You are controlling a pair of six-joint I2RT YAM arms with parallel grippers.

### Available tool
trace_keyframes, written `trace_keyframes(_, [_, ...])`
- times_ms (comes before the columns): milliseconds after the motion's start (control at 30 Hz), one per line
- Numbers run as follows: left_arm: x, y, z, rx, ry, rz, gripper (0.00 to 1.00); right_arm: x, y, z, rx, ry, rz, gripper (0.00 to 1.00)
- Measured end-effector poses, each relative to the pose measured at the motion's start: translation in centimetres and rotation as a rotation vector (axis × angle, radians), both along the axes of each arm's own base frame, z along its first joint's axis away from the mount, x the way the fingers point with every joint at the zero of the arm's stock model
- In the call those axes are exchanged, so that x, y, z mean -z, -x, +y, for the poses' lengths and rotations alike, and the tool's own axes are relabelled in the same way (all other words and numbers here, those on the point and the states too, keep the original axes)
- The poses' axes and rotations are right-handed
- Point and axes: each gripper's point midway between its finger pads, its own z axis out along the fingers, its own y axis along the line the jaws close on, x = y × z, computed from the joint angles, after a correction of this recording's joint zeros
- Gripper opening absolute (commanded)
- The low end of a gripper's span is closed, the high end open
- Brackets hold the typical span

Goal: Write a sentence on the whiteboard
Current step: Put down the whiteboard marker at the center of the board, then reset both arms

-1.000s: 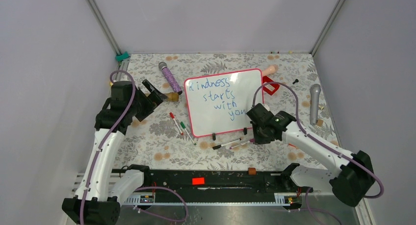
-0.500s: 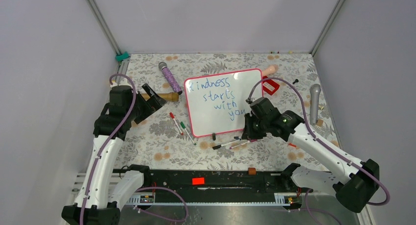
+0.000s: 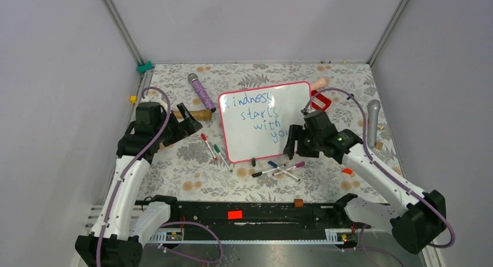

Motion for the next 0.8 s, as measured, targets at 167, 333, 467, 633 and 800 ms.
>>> trace_keyframes(167, [0.8, -0.6, 0.4, -0.019, -0.014, -0.021, 0.99, -1.7, -1.6, -4.5, 0.159, 0.041, -0.101, 0.72])
trace_keyframes(333, [1.7, -1.2, 1.4, -0.098, -0.016, -0.115, 0.99, -2.4, -3.2, -9.4, 0.356, 0.109, -0.239, 0.72])
trace_keyframes(467, [2.6, -1.4, 3.5, -0.239, -0.042, -0.187, 0.99, -1.5, -3.9, -12.8, 0.464, 0.195, -0.326, 0.74])
trace_keyframes(633, [2.7, -2.7, 5.0, -0.275, -0.120, -0.280, 0.99, -0.3, -5.2, -16.2, 0.541, 0.302, -0.522, 0.85])
trace_keyframes(800, [3.5, -4.5, 6.0, -0.222, -0.264, -0.304, 0.96, 2.5, -6.2, -20.5, 0.709, 0.431, -0.550, 1.00])
